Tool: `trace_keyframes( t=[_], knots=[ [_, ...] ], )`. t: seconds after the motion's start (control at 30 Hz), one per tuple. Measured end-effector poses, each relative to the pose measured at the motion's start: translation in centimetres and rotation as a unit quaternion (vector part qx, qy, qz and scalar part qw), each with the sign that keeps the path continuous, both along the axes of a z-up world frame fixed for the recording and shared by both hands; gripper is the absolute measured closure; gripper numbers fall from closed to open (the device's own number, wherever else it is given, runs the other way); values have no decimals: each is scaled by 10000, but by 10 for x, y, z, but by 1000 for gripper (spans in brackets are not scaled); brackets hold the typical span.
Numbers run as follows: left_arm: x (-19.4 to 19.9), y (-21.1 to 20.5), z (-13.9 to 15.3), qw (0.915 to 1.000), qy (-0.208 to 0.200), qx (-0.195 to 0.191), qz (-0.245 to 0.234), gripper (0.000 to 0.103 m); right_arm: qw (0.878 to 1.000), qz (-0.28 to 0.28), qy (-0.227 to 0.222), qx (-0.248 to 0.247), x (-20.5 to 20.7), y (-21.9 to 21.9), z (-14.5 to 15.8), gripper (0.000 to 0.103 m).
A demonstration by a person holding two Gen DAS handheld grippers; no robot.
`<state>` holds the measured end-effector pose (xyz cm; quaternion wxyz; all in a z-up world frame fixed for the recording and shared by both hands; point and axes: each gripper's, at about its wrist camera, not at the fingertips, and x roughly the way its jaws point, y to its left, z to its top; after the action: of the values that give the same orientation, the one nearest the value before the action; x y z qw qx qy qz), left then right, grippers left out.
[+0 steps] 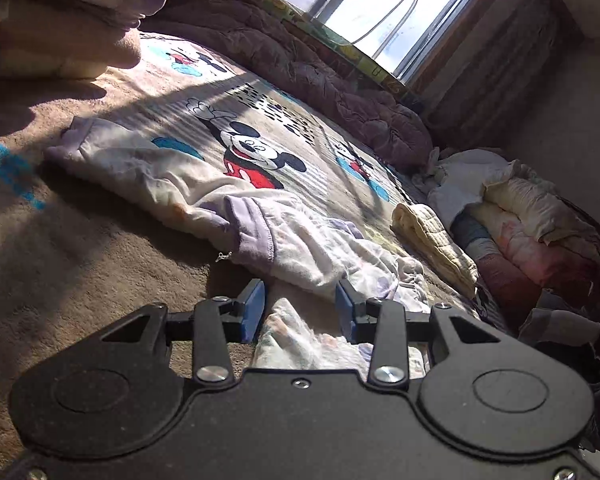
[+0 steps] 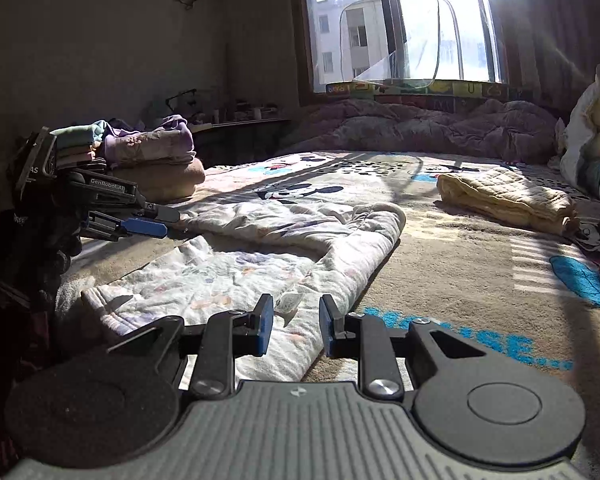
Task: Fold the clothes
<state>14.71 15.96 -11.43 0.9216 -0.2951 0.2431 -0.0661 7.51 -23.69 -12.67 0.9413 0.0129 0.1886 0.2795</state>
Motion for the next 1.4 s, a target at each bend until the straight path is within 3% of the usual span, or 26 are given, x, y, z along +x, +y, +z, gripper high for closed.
trace_keyframes(
  t=[0.17,0.3,0.63,0.73,0.77,0.8,0.87,1.0,1.1,1.27,1.4],
  knots=[
    [51,34,0,9987,38,-502,84,66,9976,-214,260,611,62,-10,6,77],
    [82,47,-8,9966,80,-821,-44,66,9895,-427,836,1096,126,-18,-2,76],
    [108,55,-40,9889,732,-1250,-316,66,9737,-111,1399,1794,235,-17,-10,76],
    [111,57,-44,9880,686,-1336,-356,67,9576,-80,1781,2264,255,-19,-21,76],
    [111,56,-43,9885,648,-1313,-378,69,9479,-66,1943,2523,262,-21,-28,76],
    [110,55,-42,9889,607,-1289,-417,78,9380,-122,2099,2755,266,-24,-35,75],
    [107,53,-38,9910,510,-1139,-494,95,9349,-248,2270,2718,274,-22,-44,76],
    [96,43,-21,9946,61,-728,-731,99,9185,-288,2477,3069,288,-24,-56,77],
    [82,32,-5,9929,-389,-394,-1050,100,9048,-356,2652,3313,293,-27,-63,77],
    [54,-14,29,9761,-1112,244,-1851,101,8978,-443,2749,3411,295,-26,-68,77],
    [33,-62,47,9560,-1490,671,-2438,102,8709,-500,2910,3929,297,-32,-79,76]
  ],
)
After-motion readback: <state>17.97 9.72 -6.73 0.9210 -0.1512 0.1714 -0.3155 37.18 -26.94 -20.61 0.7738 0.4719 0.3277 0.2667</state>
